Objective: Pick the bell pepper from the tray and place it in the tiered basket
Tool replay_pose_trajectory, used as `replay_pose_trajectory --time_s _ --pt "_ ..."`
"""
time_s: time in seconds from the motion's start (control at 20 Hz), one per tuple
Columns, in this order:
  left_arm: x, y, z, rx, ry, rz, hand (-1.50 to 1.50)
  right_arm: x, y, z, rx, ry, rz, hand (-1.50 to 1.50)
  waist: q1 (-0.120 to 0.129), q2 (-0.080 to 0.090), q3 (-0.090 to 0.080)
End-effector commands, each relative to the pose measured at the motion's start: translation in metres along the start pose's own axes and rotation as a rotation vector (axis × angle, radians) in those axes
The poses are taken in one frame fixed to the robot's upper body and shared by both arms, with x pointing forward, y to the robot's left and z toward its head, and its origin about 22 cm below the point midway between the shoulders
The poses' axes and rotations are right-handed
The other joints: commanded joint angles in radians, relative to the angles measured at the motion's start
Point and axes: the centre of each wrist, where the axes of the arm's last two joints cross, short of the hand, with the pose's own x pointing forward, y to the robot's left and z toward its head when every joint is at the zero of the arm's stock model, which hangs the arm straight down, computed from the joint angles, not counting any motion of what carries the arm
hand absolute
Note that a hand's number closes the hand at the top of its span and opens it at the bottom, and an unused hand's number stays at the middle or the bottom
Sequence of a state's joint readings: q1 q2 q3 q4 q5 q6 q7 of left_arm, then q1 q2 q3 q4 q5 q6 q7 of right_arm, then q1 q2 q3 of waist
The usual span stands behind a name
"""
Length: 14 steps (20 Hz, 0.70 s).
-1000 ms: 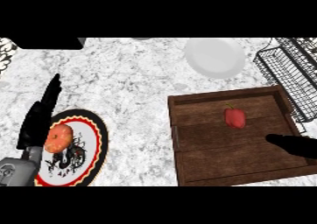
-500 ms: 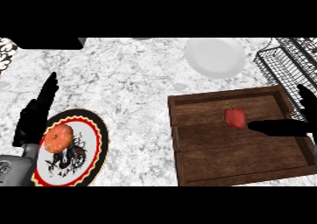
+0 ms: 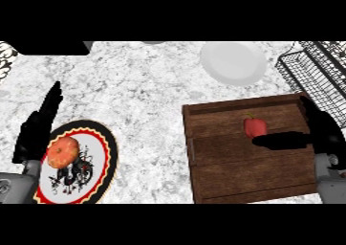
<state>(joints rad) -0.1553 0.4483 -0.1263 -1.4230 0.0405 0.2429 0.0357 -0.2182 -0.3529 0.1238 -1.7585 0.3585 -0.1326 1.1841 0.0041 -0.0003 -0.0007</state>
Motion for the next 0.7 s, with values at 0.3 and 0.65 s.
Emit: replay_pose_trajectory --time_s 0.3,0.65 --pt "0.008 -0.007 -0.005 0.007 0.002 -0.005 0.0 0.024 0.009 0.016 -0.08 0.151 0.108 -1.5 -0.006 -0.002 -0.001" --pt "-0.005 -0.001 0.007 0.006 0.015 -0.005 0.0 0.017 0.028 0.015 -0.064 0.174 0.13 -1.5 -0.003 -0.002 0.0"
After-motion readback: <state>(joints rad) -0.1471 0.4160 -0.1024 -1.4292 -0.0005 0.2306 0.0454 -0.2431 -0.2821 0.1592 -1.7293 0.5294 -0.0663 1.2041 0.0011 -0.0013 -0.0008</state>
